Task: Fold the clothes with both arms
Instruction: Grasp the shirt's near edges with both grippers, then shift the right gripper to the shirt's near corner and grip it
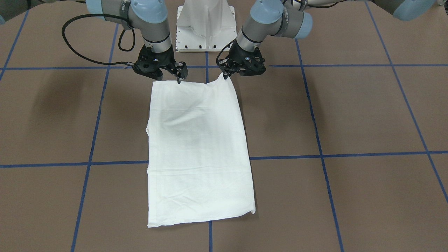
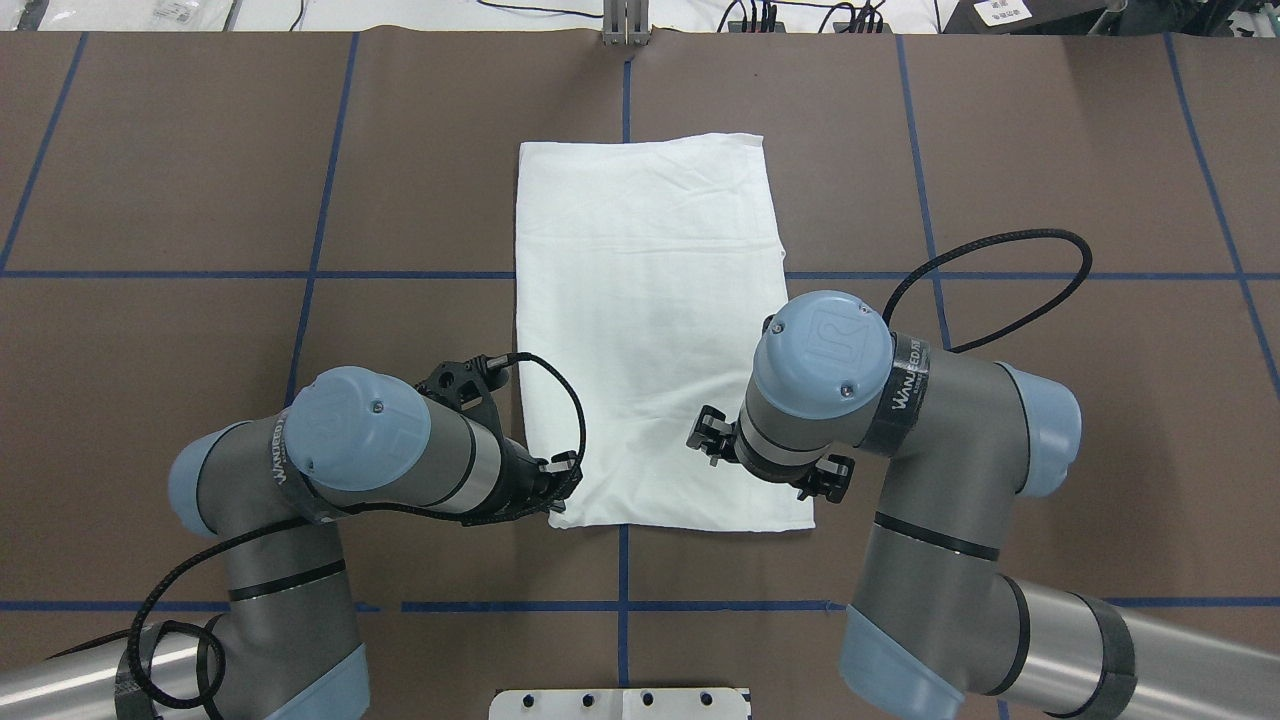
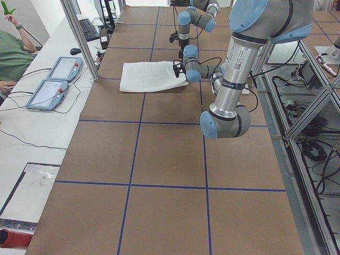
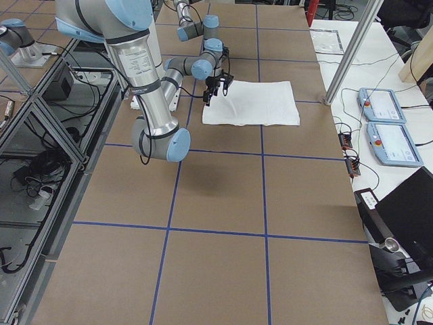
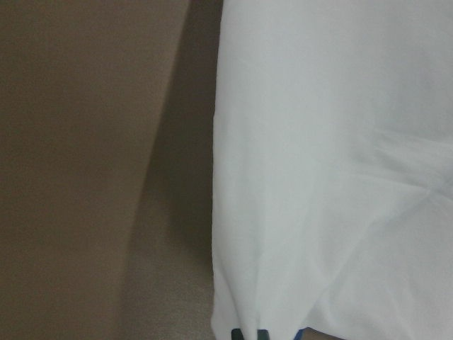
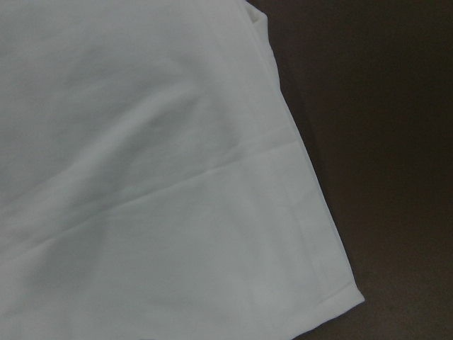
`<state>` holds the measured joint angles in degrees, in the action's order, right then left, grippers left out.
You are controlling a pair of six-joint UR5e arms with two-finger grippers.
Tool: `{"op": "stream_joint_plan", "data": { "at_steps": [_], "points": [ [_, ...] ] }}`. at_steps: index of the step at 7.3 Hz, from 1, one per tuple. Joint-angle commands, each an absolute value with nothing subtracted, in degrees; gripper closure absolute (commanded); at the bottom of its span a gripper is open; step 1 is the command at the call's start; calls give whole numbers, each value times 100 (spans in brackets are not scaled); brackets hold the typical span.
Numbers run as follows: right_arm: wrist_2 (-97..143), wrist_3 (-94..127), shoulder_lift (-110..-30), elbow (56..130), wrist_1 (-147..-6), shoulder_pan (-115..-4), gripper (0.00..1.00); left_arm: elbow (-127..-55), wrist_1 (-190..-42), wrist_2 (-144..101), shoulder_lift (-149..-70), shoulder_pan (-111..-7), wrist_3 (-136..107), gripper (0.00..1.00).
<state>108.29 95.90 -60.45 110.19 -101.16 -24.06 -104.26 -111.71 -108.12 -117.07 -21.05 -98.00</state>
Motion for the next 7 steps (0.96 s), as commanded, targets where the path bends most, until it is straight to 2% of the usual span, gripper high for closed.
{"op": "stream_joint_plan", "data": {
  "at_steps": [1, 3, 4, 7],
  "points": [
    [10645, 10037, -6161, 10969, -10108, -2268, 0, -10415, -11180, -10811, -11707, -2101, -9800, 100],
    [10477, 10072, -6318, 10969, -9899, -2224, 0, -10380, -11197, -10819, -11716, -2101, -9800, 100],
    [10450, 10246, -6580, 10960, -9322, -2154, 0, -10371, -11197, -10819, -11733, -2101, -9800, 100],
    [10293, 10397, -6601, 10689, -9150, -1926, 0, -10371, -11197, -10828, -11733, -2101, -9800, 100]
  ]
}}
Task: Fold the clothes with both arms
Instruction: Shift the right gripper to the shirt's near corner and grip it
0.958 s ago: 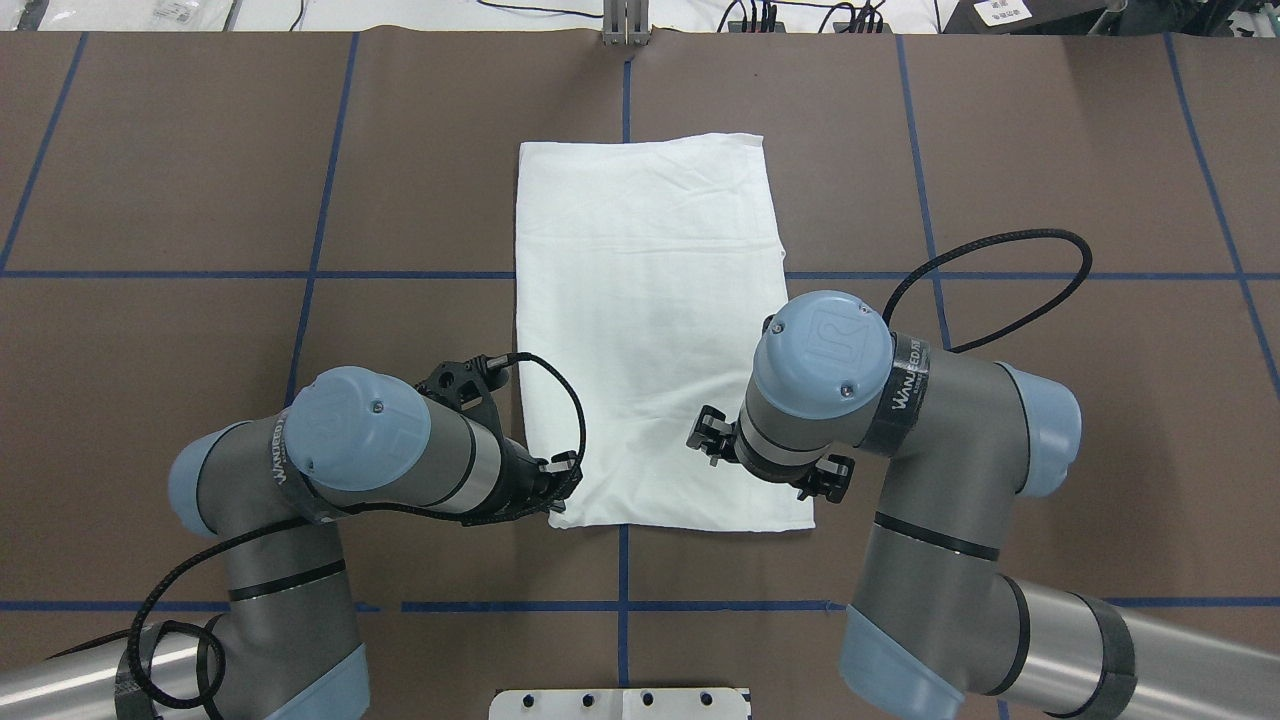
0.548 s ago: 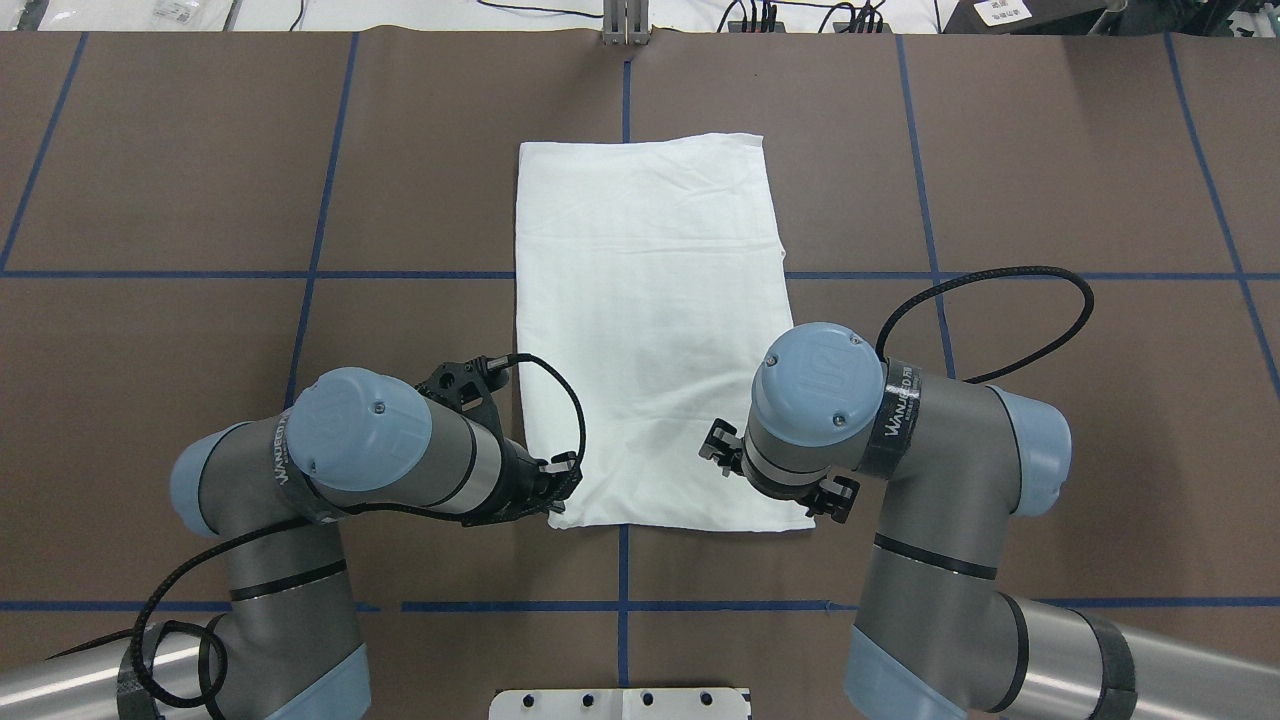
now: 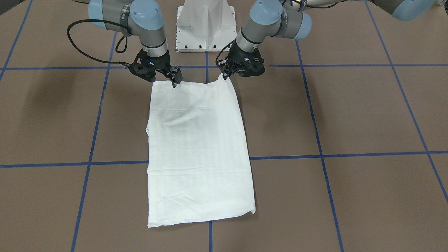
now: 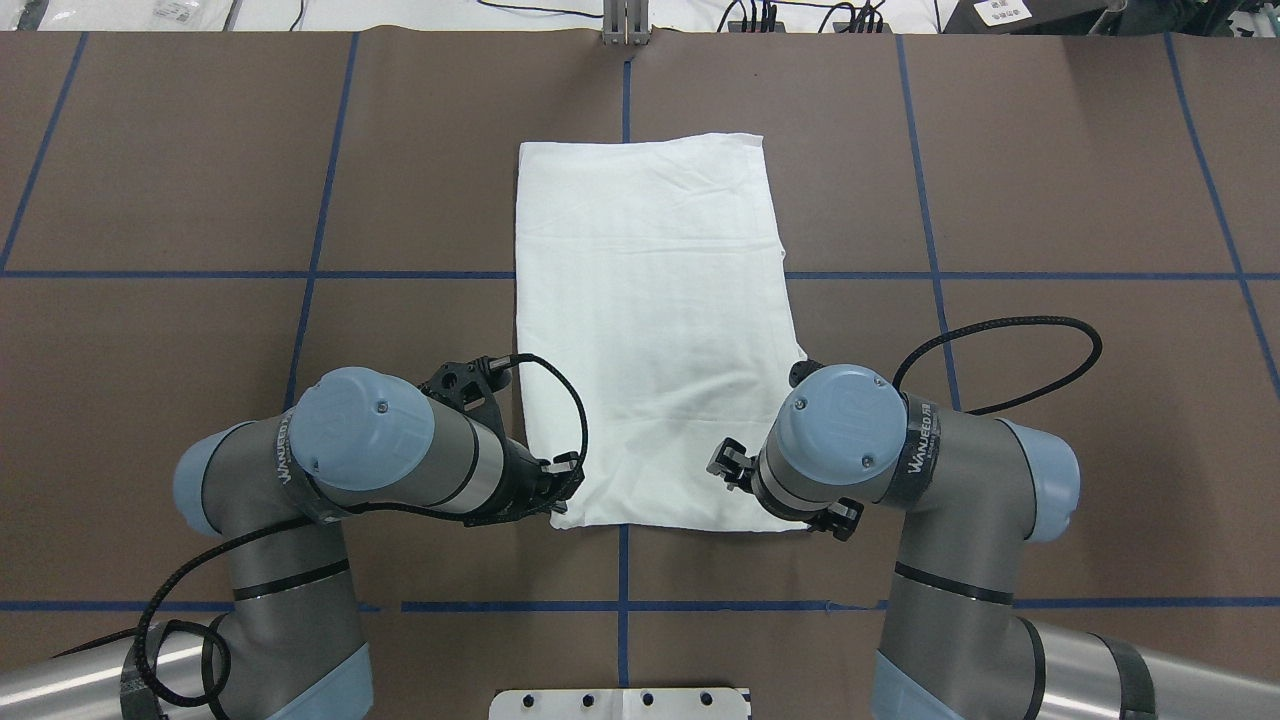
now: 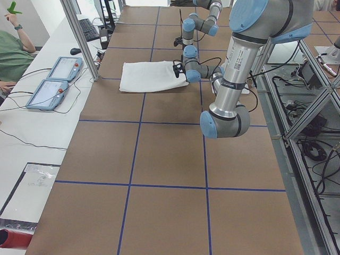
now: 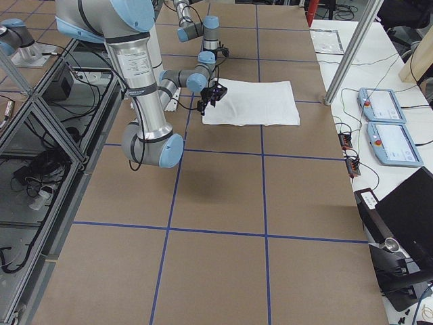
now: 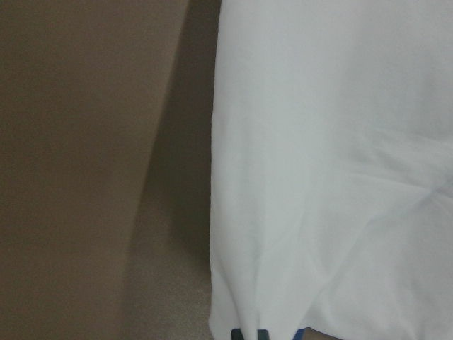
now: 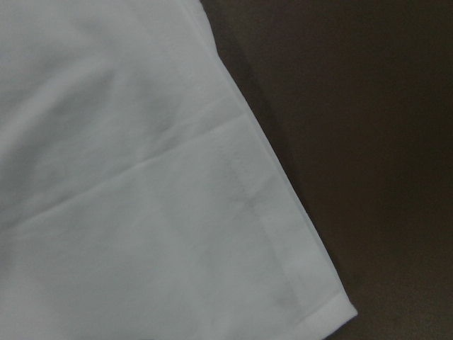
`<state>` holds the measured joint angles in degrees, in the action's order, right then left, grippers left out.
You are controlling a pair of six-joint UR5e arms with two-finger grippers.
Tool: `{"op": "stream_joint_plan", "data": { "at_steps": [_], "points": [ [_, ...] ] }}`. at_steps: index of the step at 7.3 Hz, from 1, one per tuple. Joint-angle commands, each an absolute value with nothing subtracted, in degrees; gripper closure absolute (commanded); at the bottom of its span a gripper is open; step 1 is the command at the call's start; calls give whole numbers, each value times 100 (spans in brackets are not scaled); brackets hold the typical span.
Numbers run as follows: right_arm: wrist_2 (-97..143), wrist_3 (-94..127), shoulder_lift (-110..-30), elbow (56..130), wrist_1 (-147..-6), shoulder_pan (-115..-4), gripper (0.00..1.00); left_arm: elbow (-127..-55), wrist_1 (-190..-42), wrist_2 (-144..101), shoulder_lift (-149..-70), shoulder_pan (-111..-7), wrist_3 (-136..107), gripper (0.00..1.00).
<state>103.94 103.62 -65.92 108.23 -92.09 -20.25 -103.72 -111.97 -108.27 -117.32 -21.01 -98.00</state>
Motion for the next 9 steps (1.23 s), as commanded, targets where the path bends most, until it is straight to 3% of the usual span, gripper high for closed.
{"op": "stream_joint_plan", "data": {
  "at_steps": [1, 8, 9],
  "points": [
    [10283, 10397, -6574, 10592, -9141, -1881, 0, -10371, -11197, -10828, -11733, -2101, -9800, 100],
    [10292, 10389, -6565, 10547, -9141, -1872, 0, -10362, -11197, -10828, -11733, -2101, -9800, 100],
    [10292, 10389, -6565, 10547, -9141, -1881, 8, -10371, -11197, -10819, -11733, -2101, -9800, 100]
  ]
}}
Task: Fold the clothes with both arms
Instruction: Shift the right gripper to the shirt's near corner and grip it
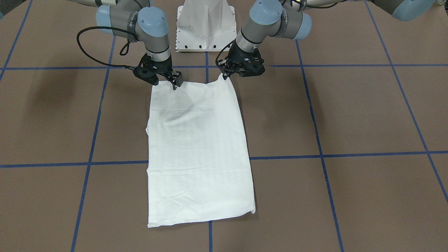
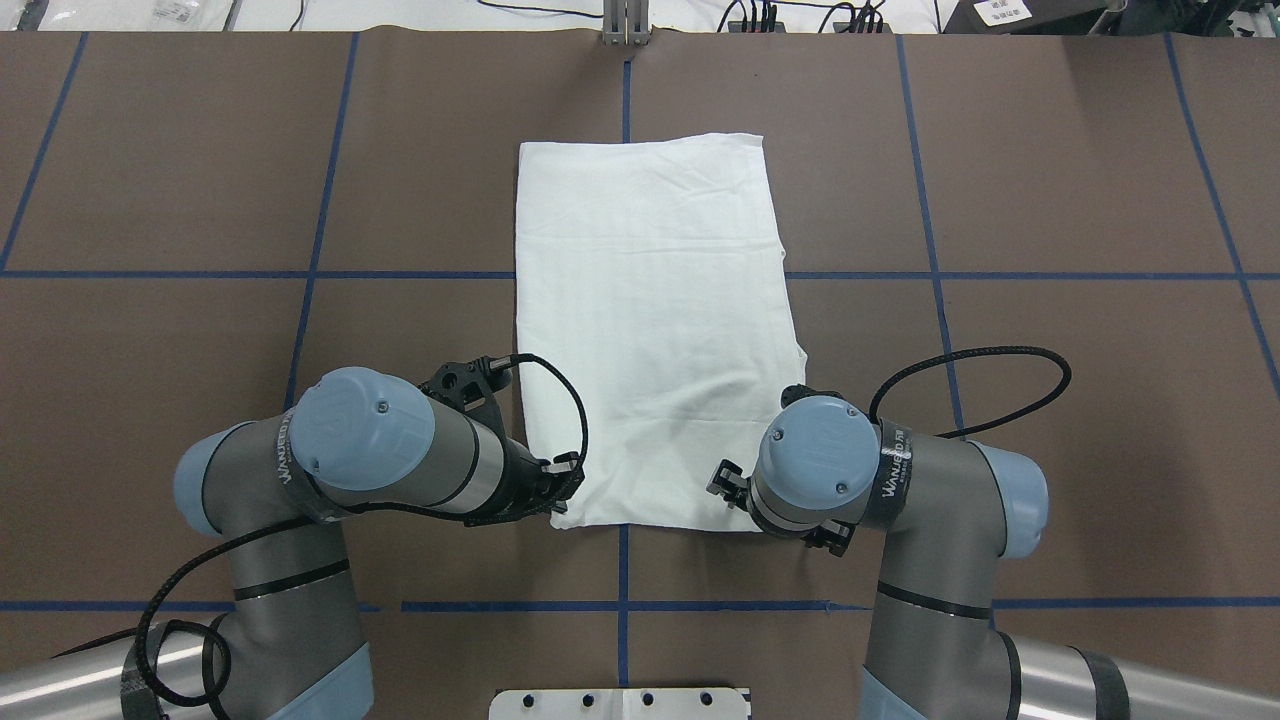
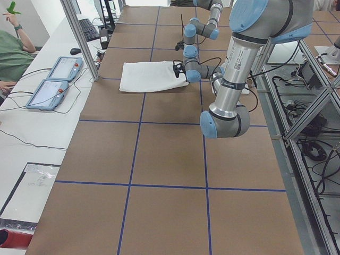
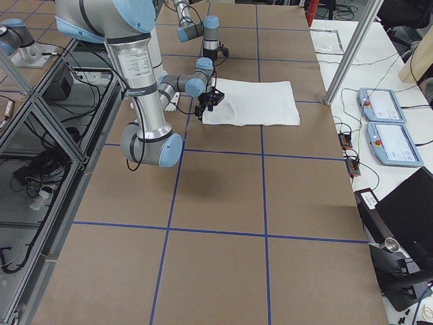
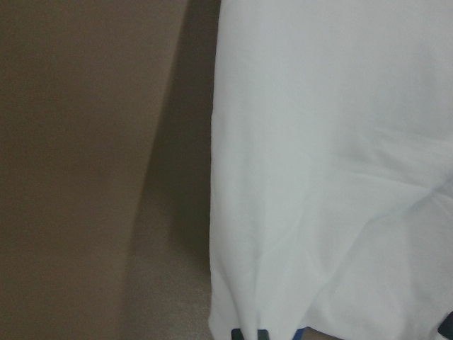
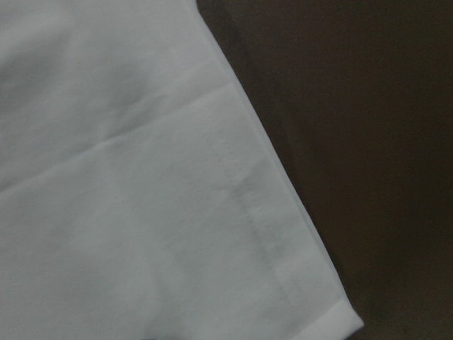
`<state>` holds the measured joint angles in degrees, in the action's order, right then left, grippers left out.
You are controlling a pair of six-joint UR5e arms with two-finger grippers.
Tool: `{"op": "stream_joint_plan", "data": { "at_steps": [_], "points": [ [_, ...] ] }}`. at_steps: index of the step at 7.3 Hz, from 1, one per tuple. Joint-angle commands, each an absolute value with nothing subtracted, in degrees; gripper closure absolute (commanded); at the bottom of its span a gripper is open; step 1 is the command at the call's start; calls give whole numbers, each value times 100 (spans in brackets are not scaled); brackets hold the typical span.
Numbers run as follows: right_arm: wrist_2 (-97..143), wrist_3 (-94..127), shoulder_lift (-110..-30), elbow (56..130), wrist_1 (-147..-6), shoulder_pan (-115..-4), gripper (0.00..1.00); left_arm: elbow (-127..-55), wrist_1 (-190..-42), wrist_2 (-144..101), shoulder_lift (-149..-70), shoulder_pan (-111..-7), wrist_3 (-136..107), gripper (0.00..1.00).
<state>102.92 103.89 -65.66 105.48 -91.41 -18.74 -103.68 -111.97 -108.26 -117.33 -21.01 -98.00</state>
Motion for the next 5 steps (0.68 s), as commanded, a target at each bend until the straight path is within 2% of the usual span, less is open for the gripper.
{"op": "stream_joint_plan", "data": {
  "at_steps": [1, 2, 3, 5],
  "points": [
    [10292, 10397, -6557, 10556, -9141, -1881, 38, -10371, -11197, -10819, -11733, -2092, -9800, 100],
    [10292, 10389, -6557, 10547, -9132, -1881, 63, -10371, -11197, -10819, -11733, -2100, -9800, 100],
    [10292, 10389, -6557, 10556, -9132, -1872, 79, -10362, -11197, -10811, -11725, -2101, -9800, 100],
    [10292, 10380, -6504, 10564, -9123, -1872, 94, -10371, -11197, -10811, -11733, -2101, -9800, 100]
  ]
}}
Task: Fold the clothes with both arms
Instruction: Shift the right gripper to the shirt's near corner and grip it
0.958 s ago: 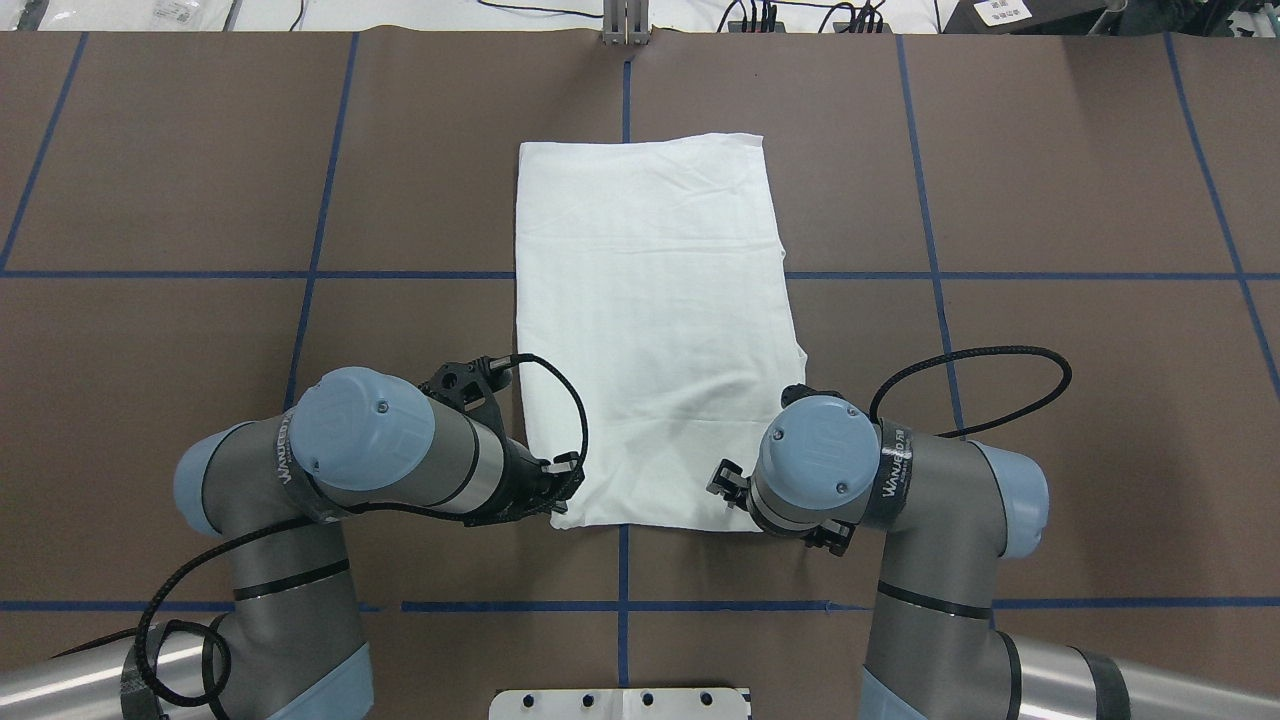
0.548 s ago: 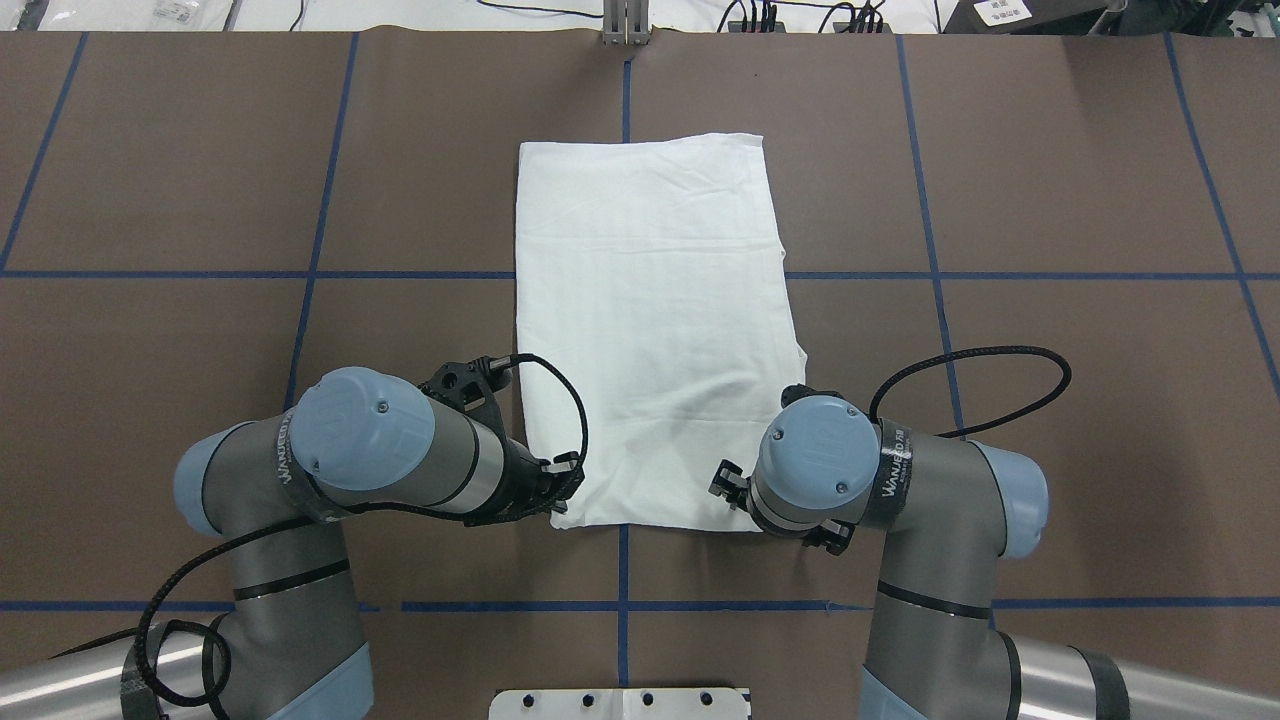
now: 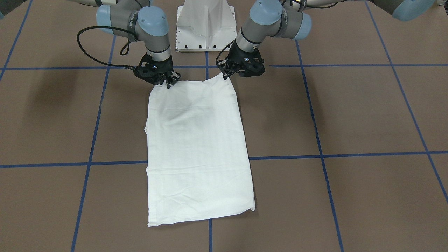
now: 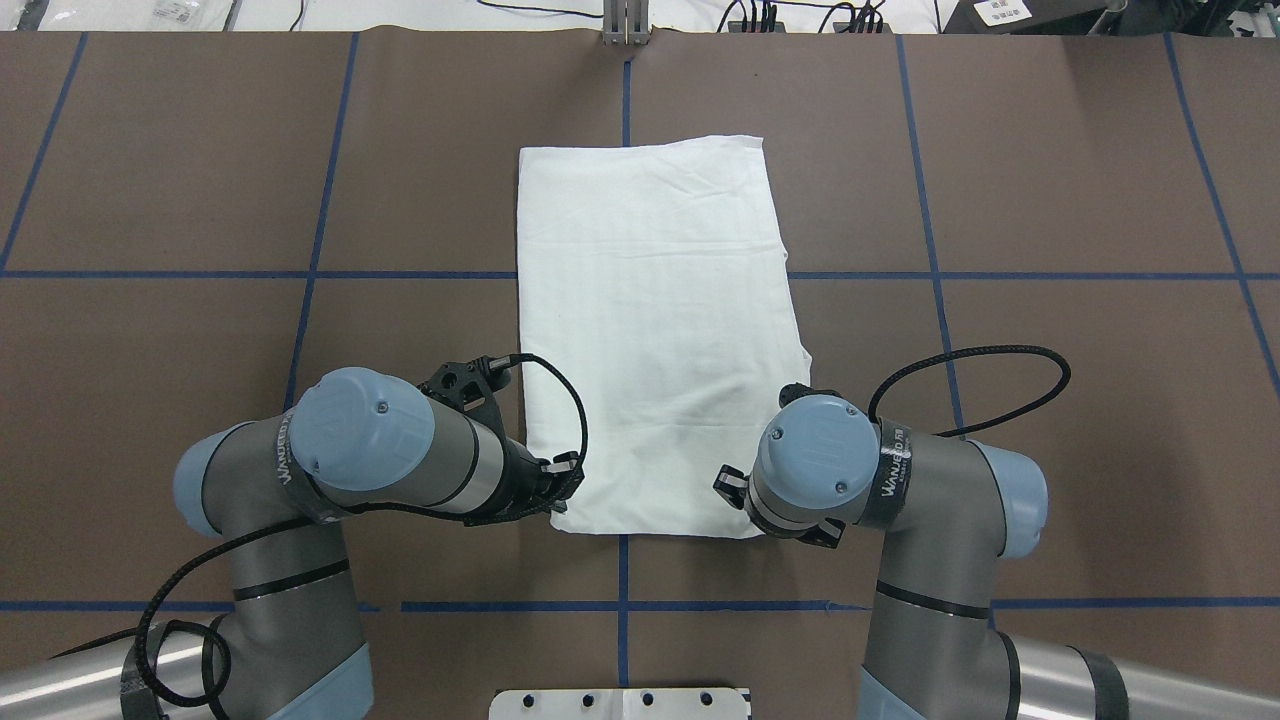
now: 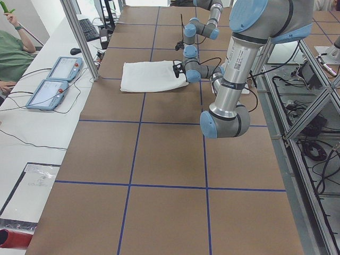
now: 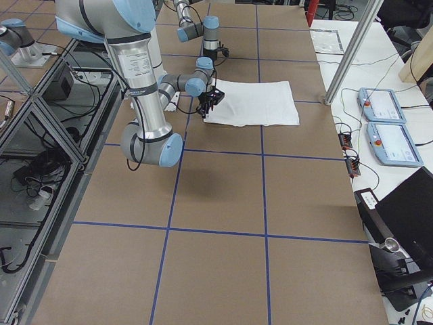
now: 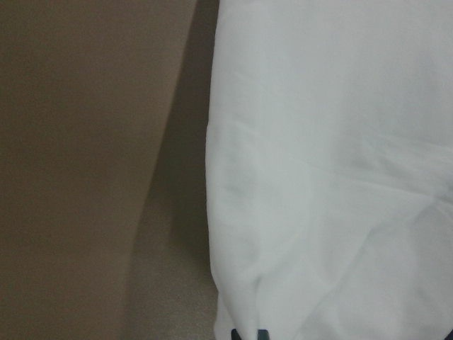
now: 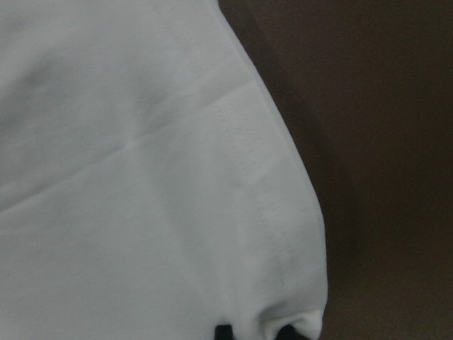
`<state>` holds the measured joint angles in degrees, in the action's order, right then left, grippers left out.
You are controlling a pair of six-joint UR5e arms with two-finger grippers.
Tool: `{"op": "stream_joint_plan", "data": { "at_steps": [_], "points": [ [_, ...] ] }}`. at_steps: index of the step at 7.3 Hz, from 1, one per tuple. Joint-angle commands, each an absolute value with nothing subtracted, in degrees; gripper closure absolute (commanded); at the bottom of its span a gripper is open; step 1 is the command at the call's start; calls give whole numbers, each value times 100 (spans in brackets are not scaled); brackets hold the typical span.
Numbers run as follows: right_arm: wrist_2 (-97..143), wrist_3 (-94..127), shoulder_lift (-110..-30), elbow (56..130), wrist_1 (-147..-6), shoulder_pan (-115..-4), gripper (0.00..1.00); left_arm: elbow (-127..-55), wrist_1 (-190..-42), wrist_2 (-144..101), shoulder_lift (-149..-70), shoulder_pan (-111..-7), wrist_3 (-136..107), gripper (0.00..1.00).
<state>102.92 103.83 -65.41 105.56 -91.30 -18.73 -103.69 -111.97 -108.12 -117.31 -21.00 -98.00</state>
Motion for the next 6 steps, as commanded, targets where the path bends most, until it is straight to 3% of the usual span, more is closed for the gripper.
{"op": "stream_joint_plan", "data": {
  "at_steps": [1, 6],
  "points": [
    [10301, 10380, -6460, 10564, -9123, -1889, 100, -10362, -11197, -10802, -11725, -2101, -9800, 100],
    [10353, 10389, -6293, 10853, -9167, -2030, 100, -10616, -11145, -10837, -11681, -2118, -9826, 100]
  ]
}}
